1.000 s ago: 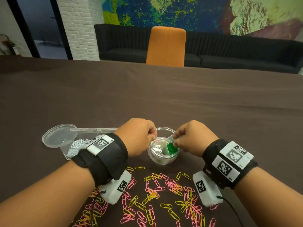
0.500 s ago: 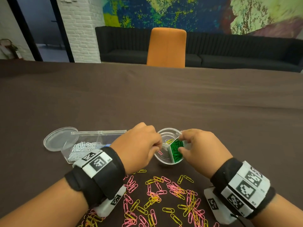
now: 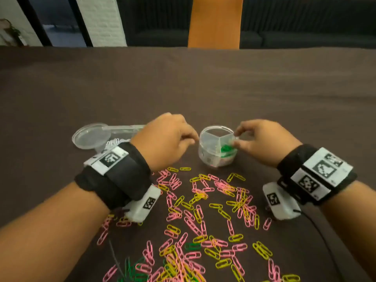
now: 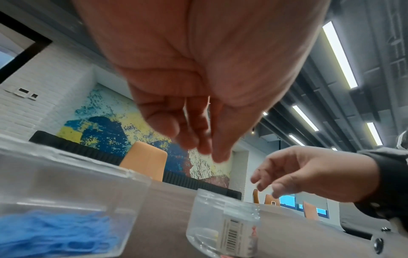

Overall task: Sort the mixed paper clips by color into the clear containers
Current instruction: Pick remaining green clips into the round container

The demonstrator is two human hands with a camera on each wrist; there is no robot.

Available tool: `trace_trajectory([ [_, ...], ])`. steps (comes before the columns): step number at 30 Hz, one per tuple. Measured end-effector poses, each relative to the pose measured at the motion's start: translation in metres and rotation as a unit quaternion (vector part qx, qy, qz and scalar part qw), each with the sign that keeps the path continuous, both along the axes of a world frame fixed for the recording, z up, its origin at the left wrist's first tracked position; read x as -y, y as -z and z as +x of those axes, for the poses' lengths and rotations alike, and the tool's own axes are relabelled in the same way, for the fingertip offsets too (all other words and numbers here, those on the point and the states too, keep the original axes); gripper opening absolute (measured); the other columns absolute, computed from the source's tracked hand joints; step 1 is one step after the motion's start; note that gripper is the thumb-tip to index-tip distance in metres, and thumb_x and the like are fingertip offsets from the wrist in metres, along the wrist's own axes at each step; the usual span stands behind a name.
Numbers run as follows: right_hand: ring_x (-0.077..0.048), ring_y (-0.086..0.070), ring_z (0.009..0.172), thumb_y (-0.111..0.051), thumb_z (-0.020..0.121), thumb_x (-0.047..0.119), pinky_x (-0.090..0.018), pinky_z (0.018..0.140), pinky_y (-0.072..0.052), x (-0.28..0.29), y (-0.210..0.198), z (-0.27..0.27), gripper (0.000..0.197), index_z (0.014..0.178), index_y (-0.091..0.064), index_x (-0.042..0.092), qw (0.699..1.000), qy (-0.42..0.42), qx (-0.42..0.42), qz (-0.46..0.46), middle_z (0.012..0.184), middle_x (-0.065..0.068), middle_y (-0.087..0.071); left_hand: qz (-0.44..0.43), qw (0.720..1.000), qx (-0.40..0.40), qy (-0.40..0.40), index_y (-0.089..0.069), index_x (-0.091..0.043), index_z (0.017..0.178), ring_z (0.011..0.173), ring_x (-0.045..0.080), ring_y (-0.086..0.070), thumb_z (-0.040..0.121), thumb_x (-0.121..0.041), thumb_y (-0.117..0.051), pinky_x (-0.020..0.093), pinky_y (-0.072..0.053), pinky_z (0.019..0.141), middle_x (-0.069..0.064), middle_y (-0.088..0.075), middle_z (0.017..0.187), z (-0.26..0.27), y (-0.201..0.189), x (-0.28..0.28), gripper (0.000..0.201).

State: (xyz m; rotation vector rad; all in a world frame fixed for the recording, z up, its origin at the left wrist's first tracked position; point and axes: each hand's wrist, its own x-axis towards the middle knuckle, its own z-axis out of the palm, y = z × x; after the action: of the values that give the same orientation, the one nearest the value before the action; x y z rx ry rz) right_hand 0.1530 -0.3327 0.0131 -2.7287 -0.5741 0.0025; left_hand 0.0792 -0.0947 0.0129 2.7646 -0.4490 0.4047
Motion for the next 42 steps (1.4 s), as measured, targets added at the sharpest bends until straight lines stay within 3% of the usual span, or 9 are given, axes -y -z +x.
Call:
trace_trajectory([
  [3,-0.017,-0.058,0.093,-0.070,0.077,0.040,-0.027,0.083,-0.042,0.013,-0.007,-0.034,0.015,0.087,-0.066,0.030,0.995,-0.063,0.071,0.014,0.099,0.003,-0.059,-0.011,0.998,-0.059,-0.016,-0.075,-0.029,0.096,0.083,0.011,-0.061,0.086,-0.020,-0.072,0.030,-0.049,0.083,-0.012,-0.060,0.085,-0.037,-0.006,-0.020,0.014],
  [6,-0.004,-0.058,0.074,-0.066,0.075,0.045,-0.032,0.074,-0.051,0.028,-0.012,-0.080,0.015,0.085,-0.063,0.034,0.985,-0.163,-0.017,-0.046,0.082,0.013,-0.059,0.042,0.981,-0.189,-0.017,-0.073,-0.034,0.093,0.079,-0.001,-0.059,0.085,-0.026,-0.073,0.026,-0.050,0.078,-0.019,-0.062,0.083,-0.084,-0.002,-0.034,0.011],
  [9,0.002,-0.058,0.078,-0.065,0.083,0.049,-0.026,0.075,-0.051,0.040,-0.002,-0.114,0.013,0.091,-0.059,0.041,0.950,-0.225,-0.117,-0.183,0.085,0.019,-0.061,0.078,0.958,-0.277,-0.013,-0.071,-0.036,0.093,0.080,-0.004,-0.059,0.084,-0.031,-0.073,0.020,-0.049,0.076,-0.021,-0.062,0.084,-0.126,0.006,-0.037,0.010],
  [14,-0.003,-0.051,0.078,-0.058,0.091,0.038,-0.019,0.072,-0.043,0.020,0.005,-0.143,0.012,0.083,-0.049,0.040,0.939,-0.275,-0.079,-0.192,0.085,0.019,-0.054,0.096,0.940,-0.320,-0.064,-0.068,-0.036,0.088,0.075,-0.007,-0.059,0.083,-0.041,-0.072,0.020,-0.049,0.072,-0.019,-0.066,0.080,-0.173,0.011,-0.036,0.008],
  [21,-0.016,-0.057,0.084,-0.054,0.093,0.025,-0.034,0.077,-0.052,-0.055,0.009,-0.156,0.011,0.096,-0.063,0.030,0.930,-0.315,-0.025,-0.185,0.092,0.008,-0.062,0.156,0.936,-0.290,-0.127,-0.065,-0.034,0.083,0.070,-0.005,-0.054,0.085,-0.039,-0.066,0.020,-0.045,0.067,-0.018,-0.064,0.077,-0.191,0.011,-0.047,0.006],
  [26,-0.020,-0.060,0.081,-0.056,0.089,0.026,-0.033,0.076,-0.054,-0.084,0.009,-0.176,0.011,0.095,-0.064,0.027,0.928,-0.315,-0.034,-0.195,0.086,0.006,-0.064,0.092,0.947,-0.295,-0.090,-0.064,-0.042,0.111,0.077,-0.005,-0.056,0.079,-0.046,-0.074,0.023,-0.049,0.075,-0.019,-0.062,0.088,-0.195,0.017,-0.047,0.034],
  [29,-0.020,-0.061,0.085,-0.056,0.090,0.025,-0.031,0.076,-0.052,-0.101,0.006,-0.189,0.013,0.098,-0.067,0.027,0.923,-0.332,-0.054,-0.190,0.089,0.006,-0.066,0.090,0.949,-0.297,-0.060,-0.063,-0.045,0.115,0.076,-0.003,-0.056,0.075,-0.051,-0.076,0.025,-0.050,0.075,-0.017,-0.059,0.093,-0.197,0.018,-0.043,0.042],
  [35,-0.023,-0.063,0.084,-0.063,0.089,0.034,-0.034,0.075,-0.055,-0.129,0.012,-0.201,0.016,0.102,-0.069,0.026,0.920,-0.331,-0.075,-0.198,0.089,0.001,-0.066,0.169,0.942,-0.280,-0.077,-0.067,-0.030,0.096,0.081,0.012,-0.061,0.074,-0.049,-0.071,0.028,-0.051,0.071,-0.010,-0.064,0.090,-0.198,0.023,-0.031,0.029],
  [42,-0.018,-0.061,0.086,-0.064,0.085,0.020,-0.028,0.069,-0.048,-0.110,0.020,-0.194,0.010,0.093,-0.060,0.024,0.929,-0.297,-0.091,-0.203,0.088,0.007,-0.064,0.135,0.952,-0.270,-0.048,-0.068,-0.025,0.096,0.078,0.008,-0.054,0.085,-0.035,-0.067,0.024,-0.045,0.070,-0.010,-0.067,0.088,-0.198,0.027,-0.032,0.015],
])
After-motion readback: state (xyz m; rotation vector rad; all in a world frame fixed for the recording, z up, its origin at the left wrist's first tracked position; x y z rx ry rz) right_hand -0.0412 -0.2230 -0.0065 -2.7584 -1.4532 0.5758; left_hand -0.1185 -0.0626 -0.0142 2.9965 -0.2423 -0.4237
